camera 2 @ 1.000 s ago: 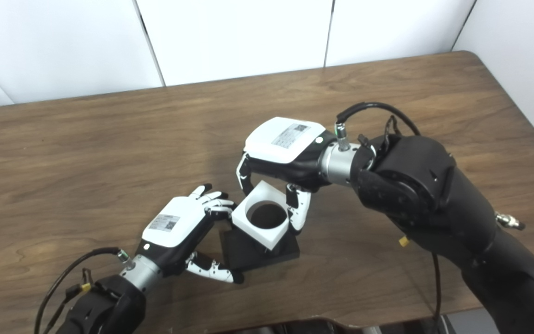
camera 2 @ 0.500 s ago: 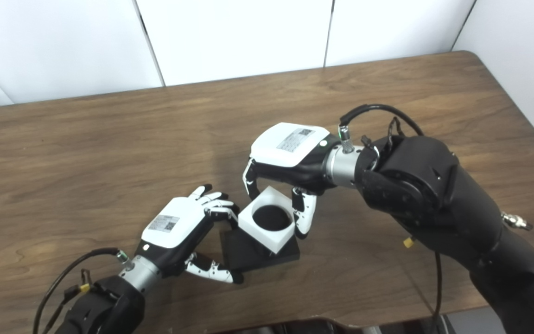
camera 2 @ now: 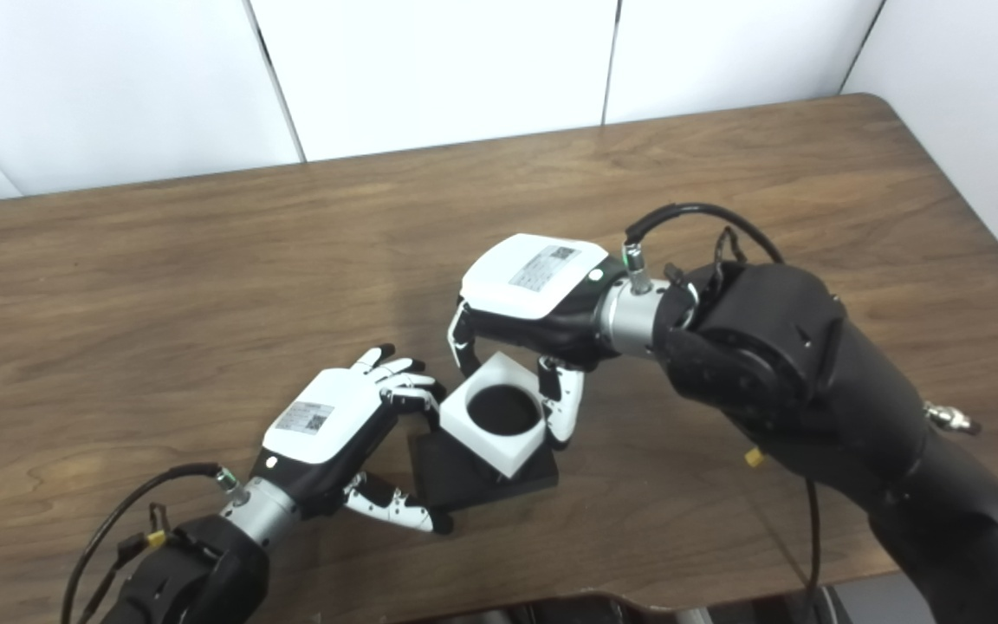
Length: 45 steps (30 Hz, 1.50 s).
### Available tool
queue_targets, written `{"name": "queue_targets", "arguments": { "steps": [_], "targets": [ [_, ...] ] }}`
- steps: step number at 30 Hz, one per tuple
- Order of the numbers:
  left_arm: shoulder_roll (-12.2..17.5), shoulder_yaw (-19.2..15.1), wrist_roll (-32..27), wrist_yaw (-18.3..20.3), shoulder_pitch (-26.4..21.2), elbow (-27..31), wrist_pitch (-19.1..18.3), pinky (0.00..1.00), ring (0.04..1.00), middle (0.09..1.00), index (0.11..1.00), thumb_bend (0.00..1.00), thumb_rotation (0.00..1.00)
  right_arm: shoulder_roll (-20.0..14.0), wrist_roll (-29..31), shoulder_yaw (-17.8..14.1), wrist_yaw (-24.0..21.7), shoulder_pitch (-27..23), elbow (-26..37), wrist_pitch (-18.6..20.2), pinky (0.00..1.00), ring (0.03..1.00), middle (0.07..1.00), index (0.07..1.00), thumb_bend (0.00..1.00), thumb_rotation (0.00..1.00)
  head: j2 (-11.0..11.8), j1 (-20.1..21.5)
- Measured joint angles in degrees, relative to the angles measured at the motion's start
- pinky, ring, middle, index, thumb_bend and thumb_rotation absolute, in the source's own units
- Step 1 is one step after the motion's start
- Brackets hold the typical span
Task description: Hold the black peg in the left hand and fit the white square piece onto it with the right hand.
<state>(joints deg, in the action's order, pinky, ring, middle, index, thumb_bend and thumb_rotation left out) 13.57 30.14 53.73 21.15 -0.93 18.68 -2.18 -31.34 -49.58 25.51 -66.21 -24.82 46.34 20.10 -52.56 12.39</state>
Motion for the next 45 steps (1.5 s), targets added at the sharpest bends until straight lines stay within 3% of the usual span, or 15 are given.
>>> {"name": "queue_targets", "arguments": {
  "steps": [14,24,26,29,38,45],
  "targets": [
    [-0.16,-0.07,0.11,0.53,0.01,0.24,-0.47,1.0,0.905,0.802,0.489,0.51,0.06,3.17,-8.31,1.29,-0.2,3.26,0.02,-2.75,0.88,0.868,0.749,0.482,0.52,0.13,-0.18,-0.27],
    [-0.16,-0.08,0.11,0.54,0.01,0.25,-0.44,1.0,0.907,0.805,0.488,0.51,0.06,4.02,-8.87,-0.07,-0.23,4.78,-0.02,-2.96,0.89,0.876,0.776,0.491,0.52,0.15,-0.26,-0.18],
    [-0.14,-0.11,0.11,0.55,0.02,0.25,-0.44,1.0,0.907,0.805,0.488,0.51,0.06,4.01,-8.88,-0.2,-0.23,5.05,-0.13,-3.14,0.88,0.882,0.792,0.615,0.83,0.24,-0.26,-0.18],
    [-0.13,-0.16,0.11,0.57,0.03,0.25,-0.39,1.0,0.904,0.803,0.488,0.51,0.06,4.03,-9.09,-0.86,-0.25,5.04,-0.15,-3.31,0.88,0.893,0.808,0.66,0.93,0.3,-0.26,-0.18],
    [-0.13,-0.22,0.1,0.53,0.06,0.24,-0.11,1.0,0.903,0.801,0.488,0.51,0.05,4.16,-8.2,-2.08,-0.28,4.49,-0.14,-3.42,0.89,0.906,0.828,0.675,1.0,0.4,-0.18,-0.27],
    [-0.13,-0.23,0.1,0.32,0.14,0.22,-0.01,1.0,0.904,0.801,0.488,0.51,0.06,4.16,-7.55,-3.04,-0.28,3.75,-0.14,-3.41,0.89,0.905,0.827,0.68,1.0,0.4,-0.18,-0.35]
  ]
}}
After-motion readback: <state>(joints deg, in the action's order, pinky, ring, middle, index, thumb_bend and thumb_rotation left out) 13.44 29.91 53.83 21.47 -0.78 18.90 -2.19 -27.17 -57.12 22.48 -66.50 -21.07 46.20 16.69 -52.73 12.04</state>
